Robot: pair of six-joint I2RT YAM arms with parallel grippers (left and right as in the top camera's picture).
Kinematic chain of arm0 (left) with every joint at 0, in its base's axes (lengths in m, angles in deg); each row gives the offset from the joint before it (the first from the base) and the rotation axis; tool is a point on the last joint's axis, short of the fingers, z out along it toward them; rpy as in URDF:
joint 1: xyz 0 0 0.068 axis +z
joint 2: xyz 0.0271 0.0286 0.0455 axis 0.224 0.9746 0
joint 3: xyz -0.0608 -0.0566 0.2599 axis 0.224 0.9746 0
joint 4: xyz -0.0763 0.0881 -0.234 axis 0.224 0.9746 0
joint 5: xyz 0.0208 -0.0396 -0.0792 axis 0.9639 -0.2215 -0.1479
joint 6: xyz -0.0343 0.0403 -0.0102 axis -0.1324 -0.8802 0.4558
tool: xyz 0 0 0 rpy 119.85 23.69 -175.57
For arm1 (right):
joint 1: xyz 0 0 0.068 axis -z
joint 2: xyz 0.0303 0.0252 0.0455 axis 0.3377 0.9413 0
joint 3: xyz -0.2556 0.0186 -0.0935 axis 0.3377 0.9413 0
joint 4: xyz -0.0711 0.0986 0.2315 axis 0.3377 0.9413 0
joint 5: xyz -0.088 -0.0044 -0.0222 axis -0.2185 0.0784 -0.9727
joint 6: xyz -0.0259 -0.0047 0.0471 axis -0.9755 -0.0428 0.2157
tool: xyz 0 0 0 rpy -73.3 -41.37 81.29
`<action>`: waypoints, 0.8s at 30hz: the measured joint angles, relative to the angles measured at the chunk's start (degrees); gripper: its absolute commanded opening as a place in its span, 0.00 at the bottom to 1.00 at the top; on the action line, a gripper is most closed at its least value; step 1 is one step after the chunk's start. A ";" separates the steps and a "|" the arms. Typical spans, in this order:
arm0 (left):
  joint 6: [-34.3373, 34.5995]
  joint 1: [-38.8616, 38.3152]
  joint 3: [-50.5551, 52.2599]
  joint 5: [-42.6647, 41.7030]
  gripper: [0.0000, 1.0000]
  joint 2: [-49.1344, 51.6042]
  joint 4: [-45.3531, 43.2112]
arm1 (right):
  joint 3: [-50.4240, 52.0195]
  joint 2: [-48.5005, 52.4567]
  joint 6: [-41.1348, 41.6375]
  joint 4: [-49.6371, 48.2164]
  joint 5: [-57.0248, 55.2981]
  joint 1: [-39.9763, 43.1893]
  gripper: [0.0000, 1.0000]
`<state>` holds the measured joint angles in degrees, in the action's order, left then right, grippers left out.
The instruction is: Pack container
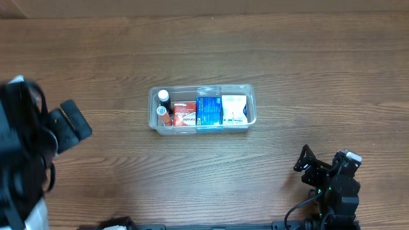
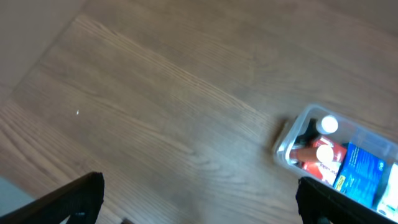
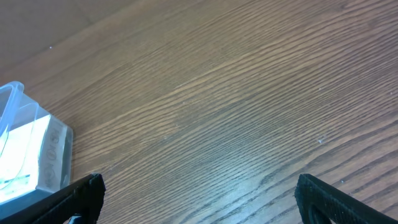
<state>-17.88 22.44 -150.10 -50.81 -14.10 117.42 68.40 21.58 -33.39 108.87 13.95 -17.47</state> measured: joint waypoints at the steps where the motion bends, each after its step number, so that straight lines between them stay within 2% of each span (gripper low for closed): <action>1: 0.00 0.02 4.94 0.11 1.00 -3.39 -5.81 | 0.00 0.00 0.04 0.02 0.02 0.00 1.00; 6: -2.89 -0.02 28.48 -4.35 1.00 -14.40 -29.92 | 0.00 0.00 0.07 -0.15 0.07 0.00 1.00; 14: -5.05 -0.02 59.32 -11.85 1.00 -29.27 -50.84 | 0.02 0.00 0.07 -0.15 0.02 0.00 1.00; 18: -5.18 -0.02 73.24 -14.38 1.00 -37.33 -55.74 | 0.02 0.00 0.17 -0.33 0.04 0.00 1.00; 21: -4.96 -0.02 82.64 -15.34 1.00 -44.85 -55.93 | 0.04 0.00 0.20 -0.28 0.04 0.00 1.00; 24: -4.48 -0.02 87.56 -15.76 1.00 -49.92 -57.07 | 0.04 0.00 0.20 -0.31 0.07 0.00 1.00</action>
<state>-22.36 22.42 -62.54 -66.57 -64.02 60.35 68.44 21.58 -33.20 108.57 14.02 -17.47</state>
